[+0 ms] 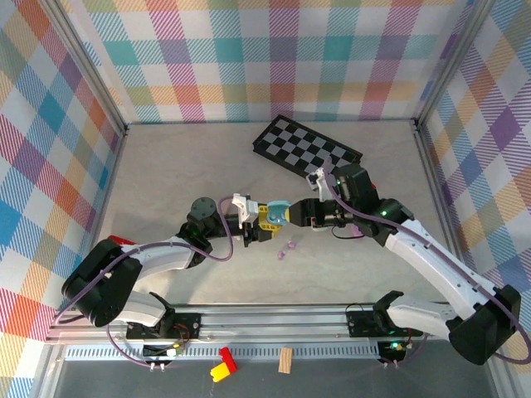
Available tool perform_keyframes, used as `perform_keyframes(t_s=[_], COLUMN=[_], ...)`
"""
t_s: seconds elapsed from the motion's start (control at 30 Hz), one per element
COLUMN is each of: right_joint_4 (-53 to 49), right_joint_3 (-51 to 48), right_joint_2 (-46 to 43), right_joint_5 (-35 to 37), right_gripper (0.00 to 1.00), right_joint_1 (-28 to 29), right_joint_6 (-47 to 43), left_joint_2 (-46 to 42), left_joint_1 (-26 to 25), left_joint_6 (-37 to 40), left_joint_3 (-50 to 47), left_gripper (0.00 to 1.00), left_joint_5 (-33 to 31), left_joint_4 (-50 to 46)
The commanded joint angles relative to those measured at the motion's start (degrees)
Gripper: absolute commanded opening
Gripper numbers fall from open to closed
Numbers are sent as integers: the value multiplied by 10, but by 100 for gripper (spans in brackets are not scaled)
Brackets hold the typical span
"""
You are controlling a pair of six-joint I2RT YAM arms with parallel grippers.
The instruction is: Insert wireless bluetooth earbuds into charging case
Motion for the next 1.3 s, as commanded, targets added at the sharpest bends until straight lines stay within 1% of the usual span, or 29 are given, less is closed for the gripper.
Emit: perform_keyframes(t_s=[0.0, 0.17, 0.23, 0.37, 0.47, 0.57, 0.77, 0.8, 0.9, 0.93, 1.07, 1.1, 1.17, 1.27], right_joint_4=[27, 60, 67, 89, 106, 112, 132, 133, 130, 131, 173, 196, 226, 266], right_joint_3=[0, 13, 26, 49, 58, 59, 20, 14, 0, -3, -45, -62, -82, -104], right_joint_2=[-19, -8, 3, 29, 49, 57, 31, 24, 3, -4, -41, -47, -45, -31], right_joint_5=[10, -8, -9, -20, -51, -85, -130, -130, -99, -85, -17, -21, -54, -100], right_gripper=[53, 57, 59, 68, 71, 71, 63, 62, 62, 62, 70, 71, 74, 76], right_joint_1=[-4, -11, -13, -13, -13, -13, -13, -13, -14, -16, -26, -30, -37, -38], right_joint_6=[-5, -4, -7, -17, -19, -16, -3, 1, 11, 16, 76, 96, 137, 191], left_joint_2=[-3, -8, -5, 0, 2, 0, 2, 3, 4, 5, 4, 5, 12, 25], left_joint_1=[-6, -6, -6, -7, -7, -7, -7, -7, -7, -7, -7, -7, -7, -7], left_joint_6=[6, 19, 16, 7, 6, 7, -8, -8, -13, -14, -24, -31, -49, -77], left_joint_3=[9, 17, 19, 22, 23, 23, 24, 24, 24, 24, 21, 21, 23, 29], left_gripper=[29, 29, 29, 29, 29, 29, 29, 29, 29, 29, 30, 30, 30, 29], left_joint_5=[10, 16, 24, 34, 32, 22, -14, -16, -17, -17, -26, -29, -32, -33], left_joint_4=[29, -4, -1, 3, 3, 4, 6, 8, 18, 21, 49, 62, 94, 144])
